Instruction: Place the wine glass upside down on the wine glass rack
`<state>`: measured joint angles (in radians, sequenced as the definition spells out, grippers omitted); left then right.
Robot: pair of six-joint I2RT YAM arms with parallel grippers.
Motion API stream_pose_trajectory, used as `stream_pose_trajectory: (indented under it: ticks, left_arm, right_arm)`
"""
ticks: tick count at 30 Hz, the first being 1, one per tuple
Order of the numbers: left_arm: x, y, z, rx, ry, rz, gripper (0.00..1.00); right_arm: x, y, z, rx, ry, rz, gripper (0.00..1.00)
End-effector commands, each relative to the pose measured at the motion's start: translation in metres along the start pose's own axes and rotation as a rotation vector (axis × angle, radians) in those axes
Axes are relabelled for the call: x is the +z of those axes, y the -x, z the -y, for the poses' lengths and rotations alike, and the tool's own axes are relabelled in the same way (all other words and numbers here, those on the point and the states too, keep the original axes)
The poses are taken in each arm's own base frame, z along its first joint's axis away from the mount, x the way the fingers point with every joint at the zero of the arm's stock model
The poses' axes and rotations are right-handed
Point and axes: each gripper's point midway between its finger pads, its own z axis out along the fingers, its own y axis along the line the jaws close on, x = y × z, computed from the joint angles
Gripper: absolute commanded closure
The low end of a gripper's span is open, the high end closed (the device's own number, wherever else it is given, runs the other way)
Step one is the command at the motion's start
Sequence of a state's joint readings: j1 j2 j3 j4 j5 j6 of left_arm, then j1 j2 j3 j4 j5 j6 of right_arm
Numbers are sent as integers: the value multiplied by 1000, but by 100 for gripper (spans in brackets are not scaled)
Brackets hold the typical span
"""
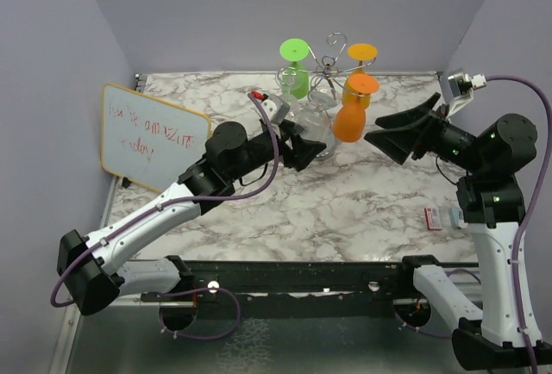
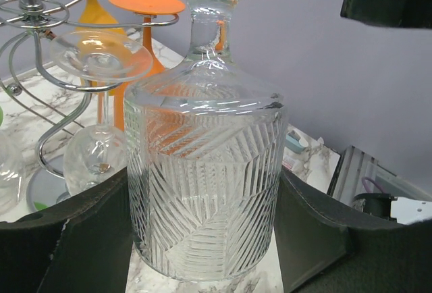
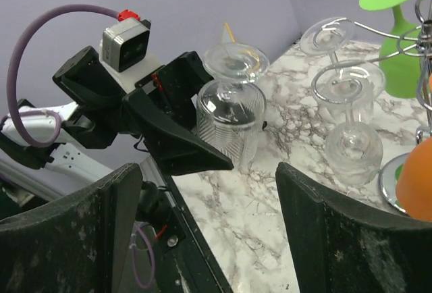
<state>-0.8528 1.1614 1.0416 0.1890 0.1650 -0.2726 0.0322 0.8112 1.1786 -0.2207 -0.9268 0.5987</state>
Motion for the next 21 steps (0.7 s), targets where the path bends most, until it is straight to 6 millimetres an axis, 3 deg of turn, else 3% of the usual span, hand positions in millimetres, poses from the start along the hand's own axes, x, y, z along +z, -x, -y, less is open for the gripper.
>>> stream_pose_trajectory:
  ticks: [1,11,21]
  left_arm:
    - [6,43,20,73,-92,115,100]
    - [20,53,10,103,-48,127,100]
    - [24,57,6,184,-58,127,100]
  right_arm:
    - [8,11,-9,-81,89,-48,15]
    - [31,52,3,-132,52,-36,14]
    - [82,42,4,-180,23,-152,14]
